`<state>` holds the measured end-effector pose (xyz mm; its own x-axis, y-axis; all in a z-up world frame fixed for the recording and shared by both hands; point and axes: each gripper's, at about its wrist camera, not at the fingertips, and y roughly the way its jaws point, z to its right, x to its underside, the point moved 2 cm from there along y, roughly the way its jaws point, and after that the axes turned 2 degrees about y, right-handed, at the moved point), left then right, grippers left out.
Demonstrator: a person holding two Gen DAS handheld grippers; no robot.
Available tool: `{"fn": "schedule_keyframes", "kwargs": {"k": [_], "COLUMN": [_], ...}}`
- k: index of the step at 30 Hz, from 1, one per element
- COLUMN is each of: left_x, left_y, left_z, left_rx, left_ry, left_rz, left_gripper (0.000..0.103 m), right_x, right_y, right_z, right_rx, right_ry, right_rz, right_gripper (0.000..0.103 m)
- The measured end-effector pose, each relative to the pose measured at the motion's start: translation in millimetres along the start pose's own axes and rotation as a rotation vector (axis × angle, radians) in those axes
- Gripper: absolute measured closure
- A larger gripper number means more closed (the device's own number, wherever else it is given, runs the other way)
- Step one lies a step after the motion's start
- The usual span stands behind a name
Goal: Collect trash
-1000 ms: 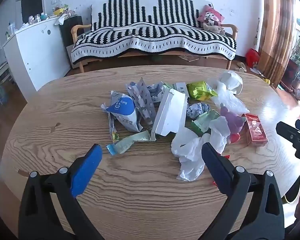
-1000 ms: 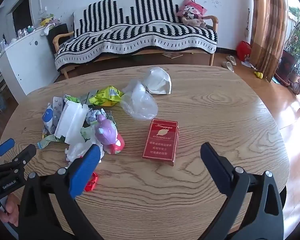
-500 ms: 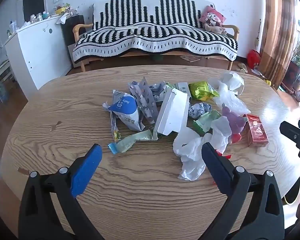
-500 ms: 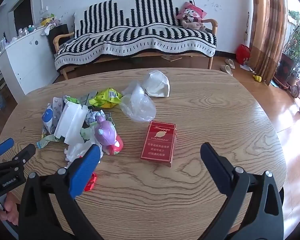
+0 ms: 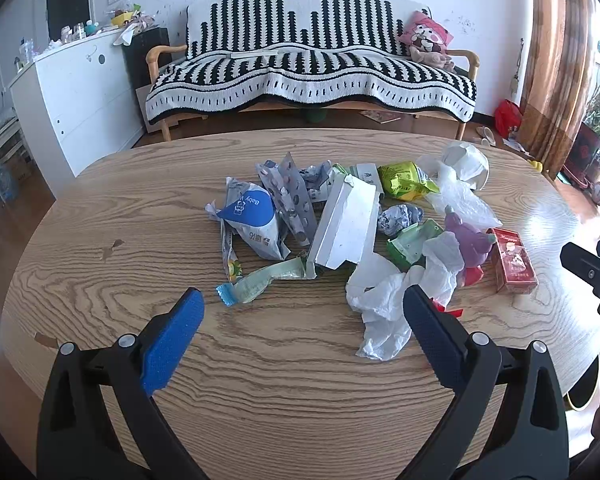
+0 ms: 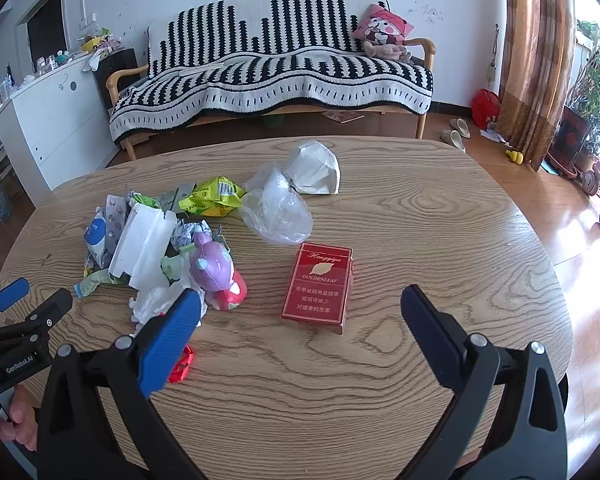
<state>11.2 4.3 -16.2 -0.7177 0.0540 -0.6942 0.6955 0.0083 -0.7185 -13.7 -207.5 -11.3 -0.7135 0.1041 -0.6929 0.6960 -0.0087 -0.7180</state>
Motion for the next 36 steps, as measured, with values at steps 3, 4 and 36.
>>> {"fn": "schedule_keyframes", "kwargs": {"k": [3,4,36], "left_x": [0.0,0.1,1.1], "left_y": [0.1,0.0,8.7], "left_z": [0.0,-0.2,-25.6], "left_rx": [0.0,0.0,0.038], "left_ry": [0.0,-0.001,-0.084], "left_rz": [0.0,0.0,-0.051], "left_gripper": [0.006,0.006,0.006], "right_x": [0.2,0.7,0.2], "right_y": [0.1,0.6,-1.0], "right_z": [0.0,-0.6,0.5], "right_rx": [0.002,0.001,0.006], "right_ry": [0.0,0.0,0.001], "right_rz": [0.0,0.0,0.0], "right_gripper": [0.006,0.006,0.006]}}
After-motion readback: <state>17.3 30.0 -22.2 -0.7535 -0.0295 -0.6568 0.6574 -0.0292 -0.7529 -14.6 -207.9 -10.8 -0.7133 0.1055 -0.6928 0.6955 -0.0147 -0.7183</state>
